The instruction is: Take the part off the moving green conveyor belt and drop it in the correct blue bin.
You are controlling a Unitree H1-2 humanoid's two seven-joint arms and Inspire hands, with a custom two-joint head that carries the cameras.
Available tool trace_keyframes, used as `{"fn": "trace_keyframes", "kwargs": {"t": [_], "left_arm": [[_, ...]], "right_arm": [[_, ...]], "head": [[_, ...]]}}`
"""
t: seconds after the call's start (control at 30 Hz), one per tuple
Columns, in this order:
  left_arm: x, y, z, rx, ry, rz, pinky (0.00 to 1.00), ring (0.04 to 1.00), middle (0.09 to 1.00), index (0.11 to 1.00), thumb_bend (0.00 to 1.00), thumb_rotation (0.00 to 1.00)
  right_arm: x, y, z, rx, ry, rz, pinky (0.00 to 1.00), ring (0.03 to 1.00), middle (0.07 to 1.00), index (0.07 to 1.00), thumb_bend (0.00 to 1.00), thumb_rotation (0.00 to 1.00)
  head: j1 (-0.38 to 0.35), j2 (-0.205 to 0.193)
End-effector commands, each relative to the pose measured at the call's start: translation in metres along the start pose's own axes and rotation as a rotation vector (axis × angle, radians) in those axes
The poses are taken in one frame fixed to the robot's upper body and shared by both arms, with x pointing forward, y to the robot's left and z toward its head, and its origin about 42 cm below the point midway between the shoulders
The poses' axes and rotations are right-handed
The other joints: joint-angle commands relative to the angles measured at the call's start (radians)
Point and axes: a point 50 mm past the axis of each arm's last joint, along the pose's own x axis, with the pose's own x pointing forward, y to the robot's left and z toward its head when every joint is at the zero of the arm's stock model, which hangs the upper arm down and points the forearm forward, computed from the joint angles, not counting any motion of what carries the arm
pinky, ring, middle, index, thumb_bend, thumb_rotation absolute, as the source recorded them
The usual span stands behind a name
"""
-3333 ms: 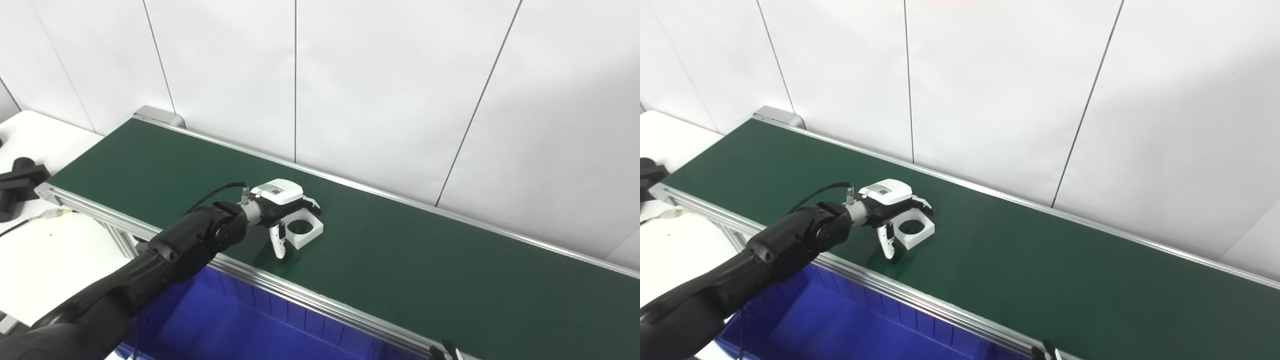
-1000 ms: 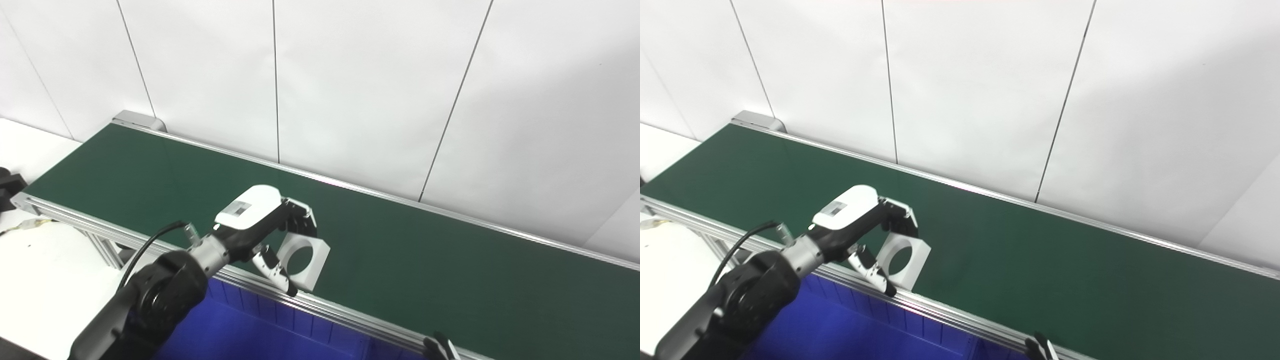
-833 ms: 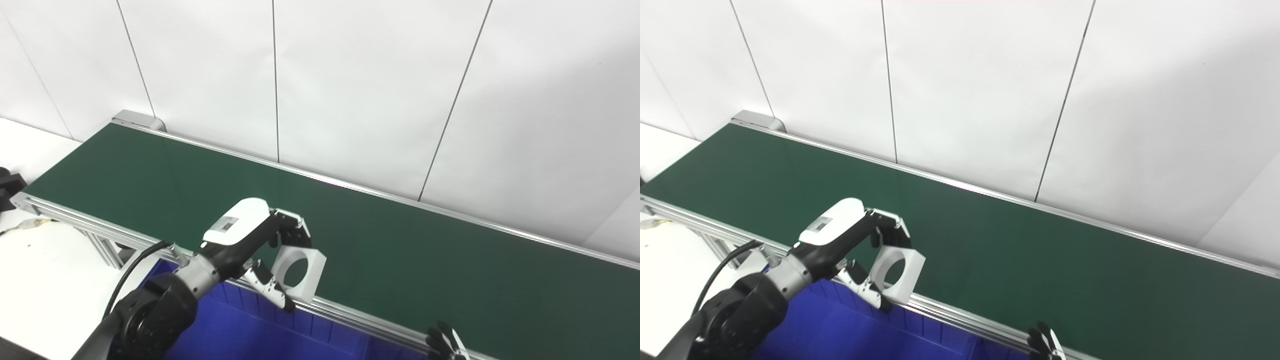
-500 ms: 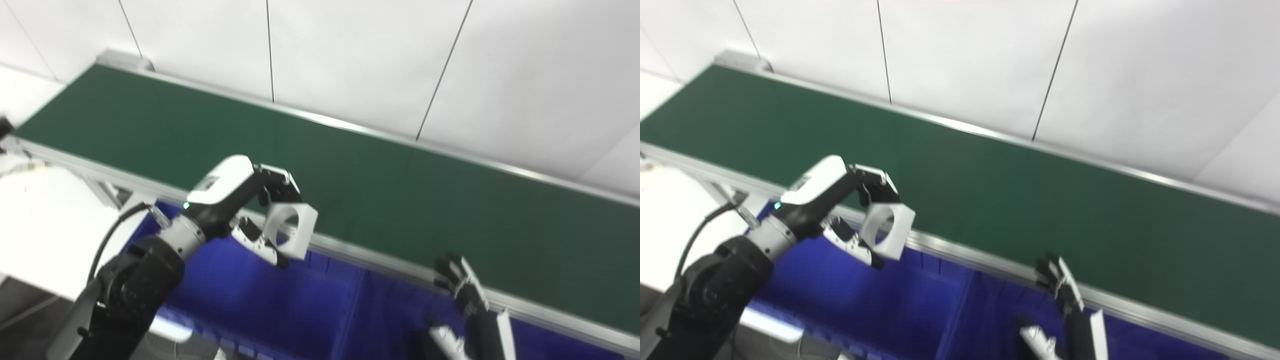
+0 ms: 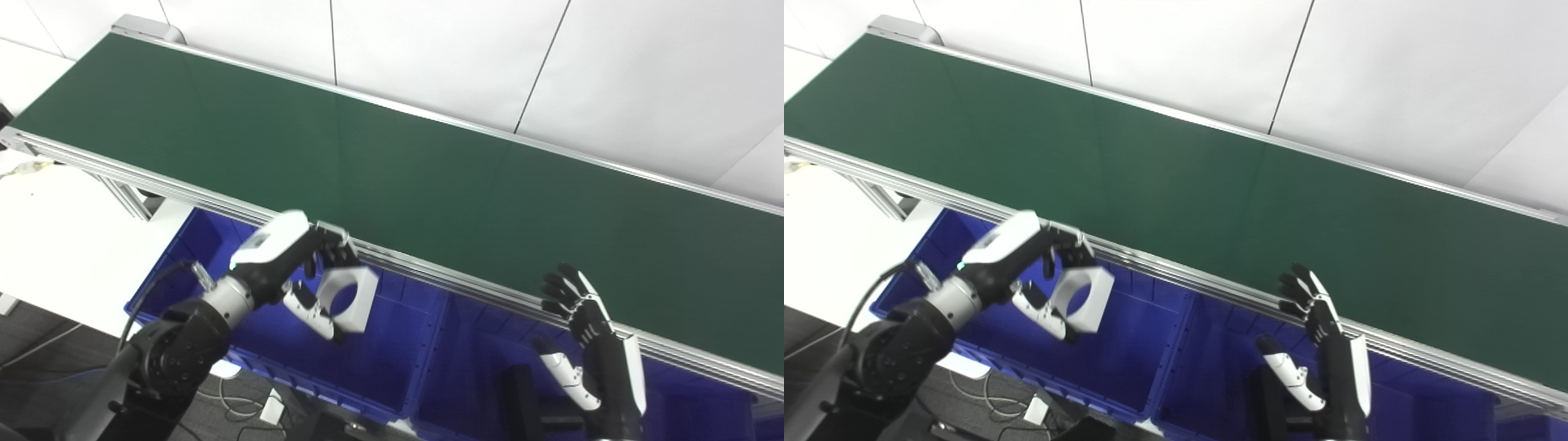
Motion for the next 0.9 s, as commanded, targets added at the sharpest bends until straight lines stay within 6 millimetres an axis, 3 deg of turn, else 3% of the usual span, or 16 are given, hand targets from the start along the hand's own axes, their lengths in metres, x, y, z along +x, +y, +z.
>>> {"fn": "trace_keyframes", "kwargs": {"t": [0.0,0.4,0.87], "left_arm": [[0.001,0.002,0.002,0.027,-0.038,0.045,0.34,0.387,0.466,0.521,0.50,0.00],[0.031,-0.047,-0.048,0.091,0.075,-0.003,0.38,0.389,0.467,0.527,0.50,0.00],[0.044,-0.055,-0.066,0.181,0.110,0.033,0.52,0.436,0.472,0.515,0.50,0.00]], "right_arm": [[0.005,-0.003,0.011,-0.005,-0.048,-0.003,0.73,0.810,0.833,0.892,0.65,0.65],[0.003,-0.003,0.011,-0.014,-0.051,-0.010,0.73,0.803,0.830,0.893,0.65,0.67],[0.002,0.003,0.012,0.001,-0.048,-0.005,0.73,0.805,0.828,0.891,0.66,0.66]], "head": [[0.001,0.000],[-0.011,-0.007],[-0.028,-0.019]]}}
